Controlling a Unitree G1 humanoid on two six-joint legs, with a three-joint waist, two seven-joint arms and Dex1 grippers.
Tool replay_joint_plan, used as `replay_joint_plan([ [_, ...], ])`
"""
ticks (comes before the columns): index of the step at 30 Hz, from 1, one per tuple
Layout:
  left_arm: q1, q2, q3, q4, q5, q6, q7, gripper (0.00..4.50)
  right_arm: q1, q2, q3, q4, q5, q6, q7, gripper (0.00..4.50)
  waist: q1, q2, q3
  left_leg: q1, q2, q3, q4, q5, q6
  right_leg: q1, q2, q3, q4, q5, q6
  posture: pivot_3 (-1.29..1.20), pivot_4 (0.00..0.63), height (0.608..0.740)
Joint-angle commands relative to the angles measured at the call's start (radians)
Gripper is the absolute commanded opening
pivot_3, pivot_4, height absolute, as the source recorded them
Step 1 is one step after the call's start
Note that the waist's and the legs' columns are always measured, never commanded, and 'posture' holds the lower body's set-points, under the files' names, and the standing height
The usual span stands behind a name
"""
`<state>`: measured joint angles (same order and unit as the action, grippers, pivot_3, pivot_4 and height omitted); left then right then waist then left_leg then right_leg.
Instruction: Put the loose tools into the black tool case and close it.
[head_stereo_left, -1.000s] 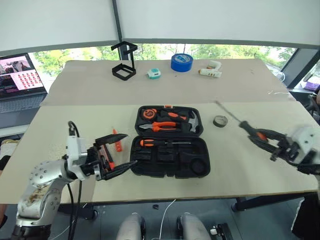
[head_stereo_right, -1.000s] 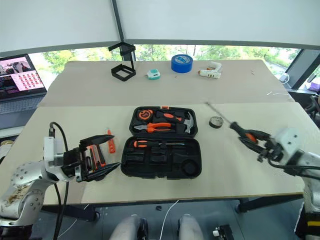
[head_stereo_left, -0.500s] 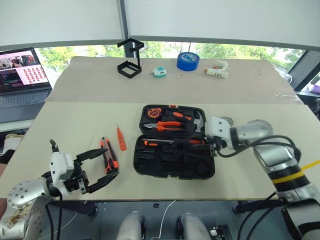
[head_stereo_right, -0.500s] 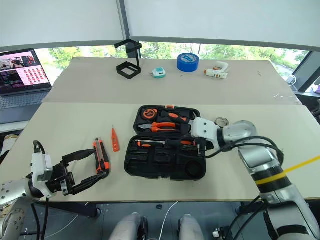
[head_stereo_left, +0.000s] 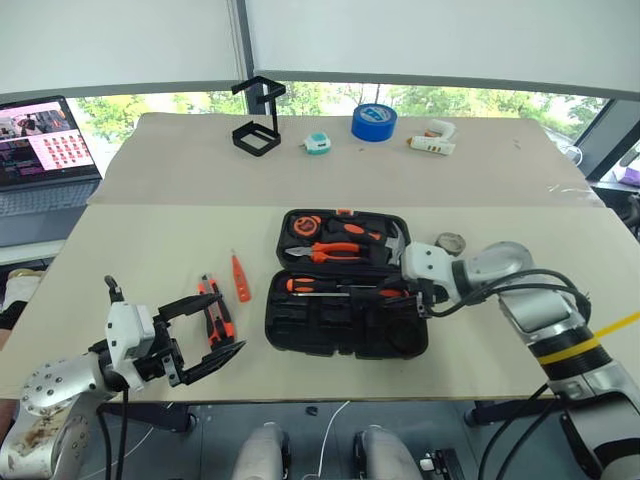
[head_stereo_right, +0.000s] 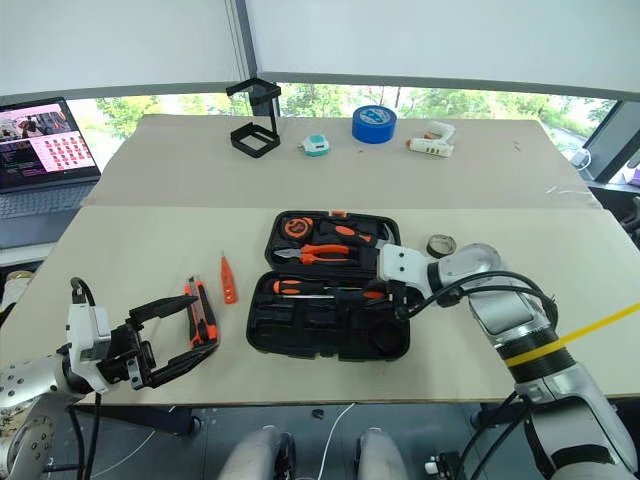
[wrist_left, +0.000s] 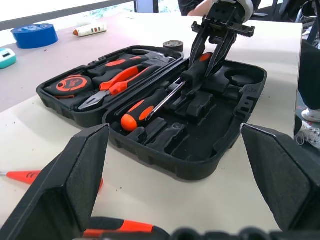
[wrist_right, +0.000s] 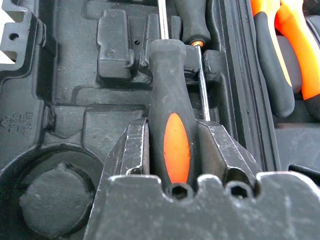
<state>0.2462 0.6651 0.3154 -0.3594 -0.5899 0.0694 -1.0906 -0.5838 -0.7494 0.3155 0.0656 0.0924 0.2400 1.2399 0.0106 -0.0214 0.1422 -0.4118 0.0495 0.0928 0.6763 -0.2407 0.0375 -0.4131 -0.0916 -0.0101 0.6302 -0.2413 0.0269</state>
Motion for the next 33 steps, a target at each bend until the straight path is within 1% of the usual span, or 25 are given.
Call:
replay_joint_plan([
  [1, -0.008, 0.012, -0.002, -0.039, -0.006, 0.002, 0.002, 4.50, 0.011, -0.019, -0.020, -0.020, 0.015, 0.050, 0.025, 1.03, 0.000, 0.000, 0.000, 0.000, 0.000, 0.000, 0.000, 0.000, 0.000, 0.000, 0.000, 0.000, 0.000, 0.000, 0.000, 0.00, 0.150, 0.740],
  [9, -0.019, 0.015, -0.011, -0.029, -0.002, -0.010, -0.003, 4.50, -0.001, -0.045, -0.018, -0.018, 0.006, 0.081, 0.064, 1.03, -0.002, 0.000, 0.000, 0.000, 0.000, 0.000, 0.000, 0.000, 0.000, 0.000, 0.000, 0.000, 0.000, 0.000, 0.000, 0.00, 0.150, 0.740],
  [13, -0.022, 0.012, -0.014, -0.023, 0.002, -0.016, -0.004, 4.50, -0.016, -0.032, -0.011, 0.025, -0.014, 0.062, 0.055, 1.03, -0.001, 0.000, 0.000, 0.000, 0.000, 0.000, 0.000, 0.000, 0.000, 0.000, 0.000, 0.000, 0.000, 0.000, 0.000, 0.00, 0.150, 0.740],
  [17, -0.014, 0.007, -0.017, -0.023, 0.006, -0.022, -0.004, 4.50, -0.025, -0.011, -0.025, 0.025, 0.011, 0.118, 0.050, 1.03, -0.001, 0.000, 0.000, 0.000, 0.000, 0.000, 0.000, 0.000, 0.000, 0.000, 0.000, 0.000, 0.000, 0.000, 0.000, 0.00, 0.150, 0.740],
  [22, -0.011, 0.001, -0.023, -0.026, 0.010, -0.026, -0.001, 4.50, -0.030, 0.001, -0.026, 0.026, 0.018, 0.132, 0.061, 1.03, -0.002, 0.000, 0.000, 0.000, 0.000, 0.000, 0.000, 0.000, 0.000, 0.000, 0.001, 0.000, 0.000, 0.000, 0.000, 0.00, 0.150, 0.740],
  [24, -0.009, -0.001, -0.023, -0.027, 0.011, -0.026, 0.001, 4.50, -0.031, -0.004, -0.022, 0.027, 0.021, 0.120, 0.080, 2.03, -0.003, 0.000, 0.000, 0.000, 0.000, 0.000, 0.000, 0.000, 0.000, 0.000, 0.001, 0.000, 0.000, 0.000, 0.000, 0.00, 0.150, 0.740],
  [25, -0.010, -0.001, -0.023, -0.025, 0.013, -0.027, 0.000, 4.50, -0.032, -0.003, -0.024, 0.028, 0.022, 0.107, 0.083, 2.20, -0.003, 0.000, 0.000, 0.000, 0.000, 0.000, 0.000, 0.000, 0.000, 0.000, 0.001, 0.000, 0.000, 0.000, 0.000, 0.00, 0.150, 0.740],
  [29, -0.015, -0.002, -0.019, -0.020, 0.015, -0.027, 0.005, 4.50, -0.033, 0.001, -0.073, 0.017, 0.072, 0.065, 0.106, 3.56, -0.002, 0.000, 0.000, 0.000, 0.000, 0.000, 0.000, 0.000, 0.000, 0.000, 0.001, 0.000, 0.000, 0.000, 0.000, 0.00, 0.150, 0.740],
  [32, -0.010, -0.001, -0.016, -0.019, 0.015, -0.027, 0.002, 4.50, -0.030, -0.007, -0.128, 0.031, 0.126, 0.017, 0.132, 4.49, -0.002, 0.000, 0.000, 0.000, 0.000, 0.000, 0.000, 0.000, 0.000, 0.000, 0.001, 0.000, 0.000, 0.000, 0.000, 0.00, 0.150, 0.740],
  [33, -0.006, -0.002, -0.015, -0.020, 0.015, -0.028, 0.001, 4.50, -0.026, -0.011, -0.148, 0.037, 0.147, 0.005, 0.144, 4.49, -0.002, 0.000, 0.000, 0.000, 0.000, 0.000, 0.000, 0.000, 0.000, 0.000, 0.001, 0.000, 0.000, 0.000, 0.000, 0.00, 0.150, 0.740],
])
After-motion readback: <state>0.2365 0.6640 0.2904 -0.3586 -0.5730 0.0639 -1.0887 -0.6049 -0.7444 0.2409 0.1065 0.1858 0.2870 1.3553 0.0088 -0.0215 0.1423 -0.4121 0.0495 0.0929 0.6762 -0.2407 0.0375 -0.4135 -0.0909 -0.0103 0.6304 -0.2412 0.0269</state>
